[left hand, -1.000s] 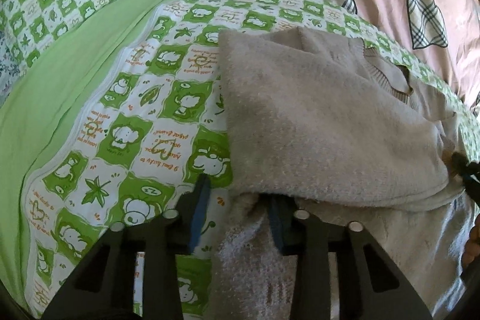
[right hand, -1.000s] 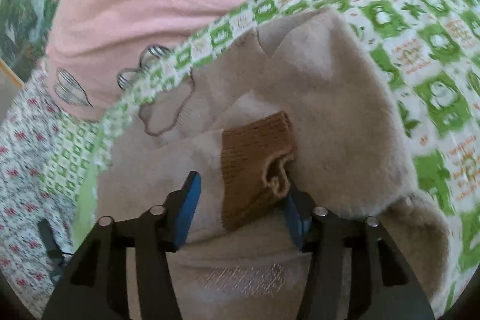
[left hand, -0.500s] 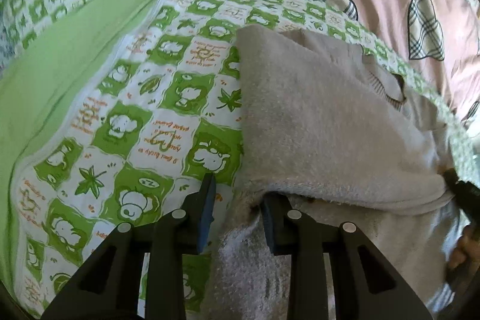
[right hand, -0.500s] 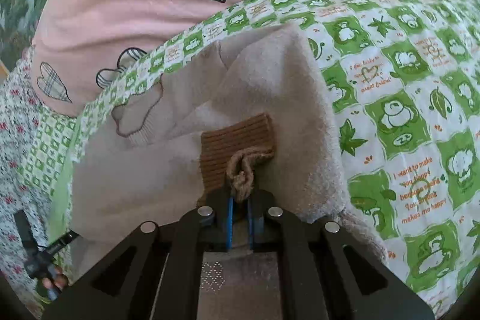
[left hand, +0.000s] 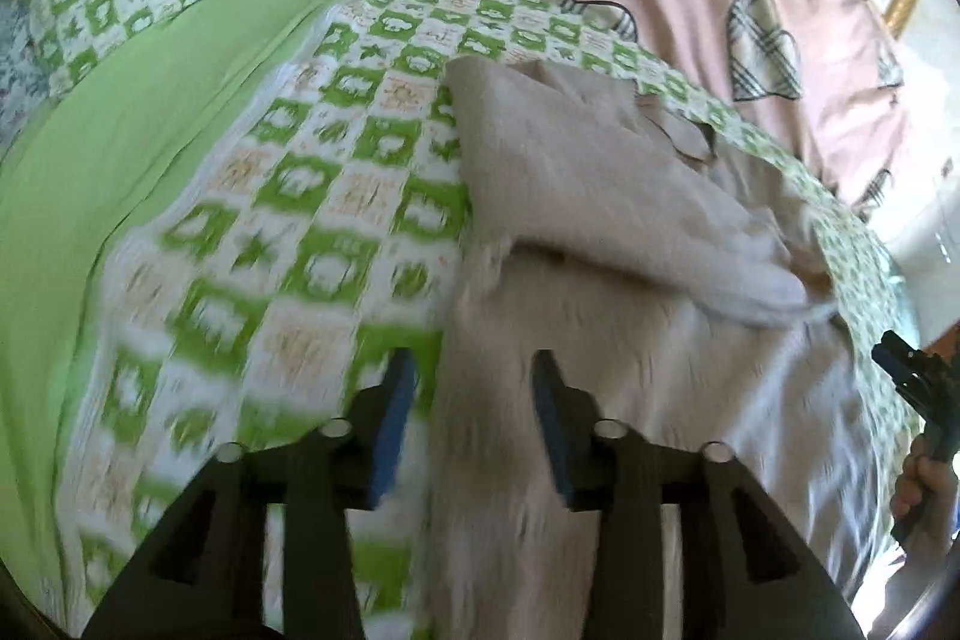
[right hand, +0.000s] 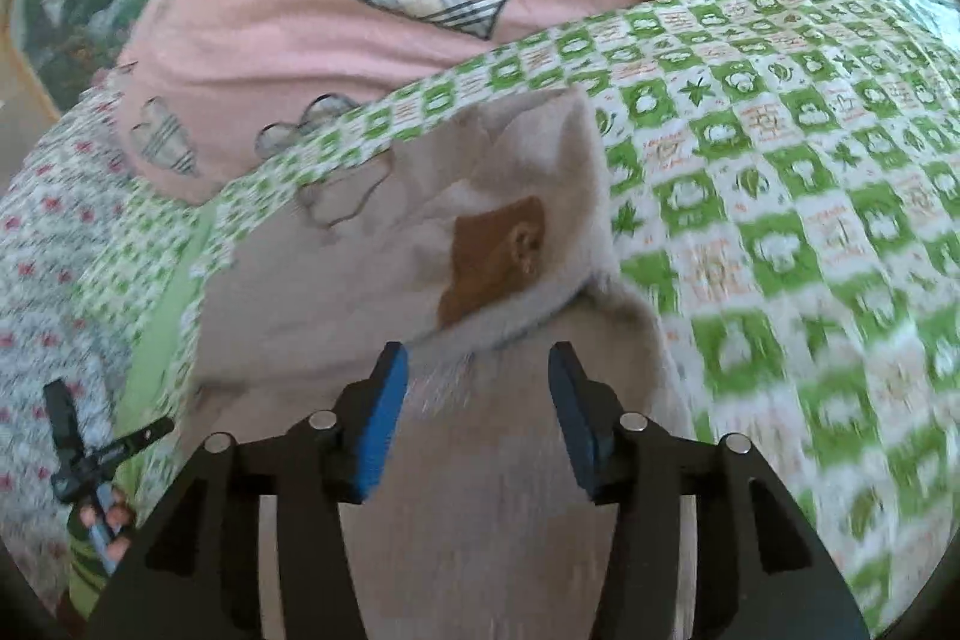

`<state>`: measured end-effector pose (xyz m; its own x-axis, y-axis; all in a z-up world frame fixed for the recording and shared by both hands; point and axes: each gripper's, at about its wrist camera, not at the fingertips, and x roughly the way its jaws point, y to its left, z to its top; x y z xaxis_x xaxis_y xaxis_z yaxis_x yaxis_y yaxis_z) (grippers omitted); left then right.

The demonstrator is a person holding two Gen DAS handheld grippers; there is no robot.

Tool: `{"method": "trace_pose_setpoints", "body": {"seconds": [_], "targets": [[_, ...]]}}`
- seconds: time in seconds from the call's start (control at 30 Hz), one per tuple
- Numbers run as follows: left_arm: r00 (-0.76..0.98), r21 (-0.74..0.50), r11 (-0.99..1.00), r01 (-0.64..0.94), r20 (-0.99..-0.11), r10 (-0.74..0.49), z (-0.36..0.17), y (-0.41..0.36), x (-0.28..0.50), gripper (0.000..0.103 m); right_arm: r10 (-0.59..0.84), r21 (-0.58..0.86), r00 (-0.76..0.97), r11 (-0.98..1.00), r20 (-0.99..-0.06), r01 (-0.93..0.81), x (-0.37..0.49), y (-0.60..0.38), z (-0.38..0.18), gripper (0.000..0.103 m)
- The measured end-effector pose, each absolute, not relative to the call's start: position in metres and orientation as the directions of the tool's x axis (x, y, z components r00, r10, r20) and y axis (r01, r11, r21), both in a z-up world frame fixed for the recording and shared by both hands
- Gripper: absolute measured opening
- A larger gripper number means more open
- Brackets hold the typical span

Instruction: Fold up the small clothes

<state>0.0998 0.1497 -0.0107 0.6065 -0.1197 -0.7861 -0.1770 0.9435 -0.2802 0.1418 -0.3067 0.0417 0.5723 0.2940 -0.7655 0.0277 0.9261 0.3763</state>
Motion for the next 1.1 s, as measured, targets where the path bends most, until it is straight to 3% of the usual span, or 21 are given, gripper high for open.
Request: {"method": "trace_pose_setpoints", "body": {"seconds": [0.07, 0.37, 0.57, 0.6, 0.63, 0.73, 0.9, 1.0, 1.1], "targets": [[0.595, -0.308, 0.939, -0.156, -0.787, -0.159, -0.012, 0.152, 0.075, 0.055, 0.333, 0.403, 0.563, 0.915, -0.757, 0.001, 0.120, -0.310, 0.044, 0.052], [0.444, -0.463, 0.884, -0.059, -0.806, -0.392, -0.048, 0.129, -0.032, 0.056, 0.400, 0.452, 0.511, 0.892, -0.761, -0.026, 0.037, -0.339, 0.040, 0.053], [0.436, -0.504, 0.863, -0.007, -0.779, -0.451, -0.061, 0.098, -0.059, 0.055, 0.432, 0.470, 0.480, 0.882, -0.763, -0.047, -0.002, -0.355, 0.040, 0.053], [0.438, -0.510, 0.860, 0.005, -0.772, -0.460, -0.061, 0.095, -0.060, 0.045, 0.436, 0.472, 0.477, 0.880, -0.763, -0.049, -0.006, -0.356, 0.040, 0.053], [0.435, -0.514, 0.858, 0.022, -0.767, -0.471, -0.060, 0.091, -0.060, 0.024, 0.445, 0.479, 0.473, 0.876, -0.761, -0.054, -0.010, -0.359, 0.041, 0.053], [0.425, -0.488, 0.871, 0.058, -0.777, -0.464, -0.058, 0.084, -0.061, 0.012, 0.474, 0.507, 0.458, 0.860, -0.752, -0.057, -0.021, -0.369, 0.040, 0.053], [0.456, -0.486, 0.869, 0.096, -0.754, -0.472, -0.045, 0.089, -0.071, 0.014, 0.507, 0.535, 0.419, 0.843, -0.754, -0.056, -0.046, -0.382, 0.032, 0.053], [0.400, -0.528, 0.845, 0.084, -0.759, -0.514, -0.058, 0.092, -0.069, 0.032, 0.523, 0.539, 0.366, 0.839, -0.769, -0.067, -0.055, -0.381, 0.022, 0.053], [0.352, -0.534, 0.839, 0.104, -0.770, -0.533, -0.071, 0.081, -0.069, 0.040, 0.566, 0.564, 0.320, 0.818, -0.760, -0.108, -0.058, -0.367, 0.013, 0.053]]}}
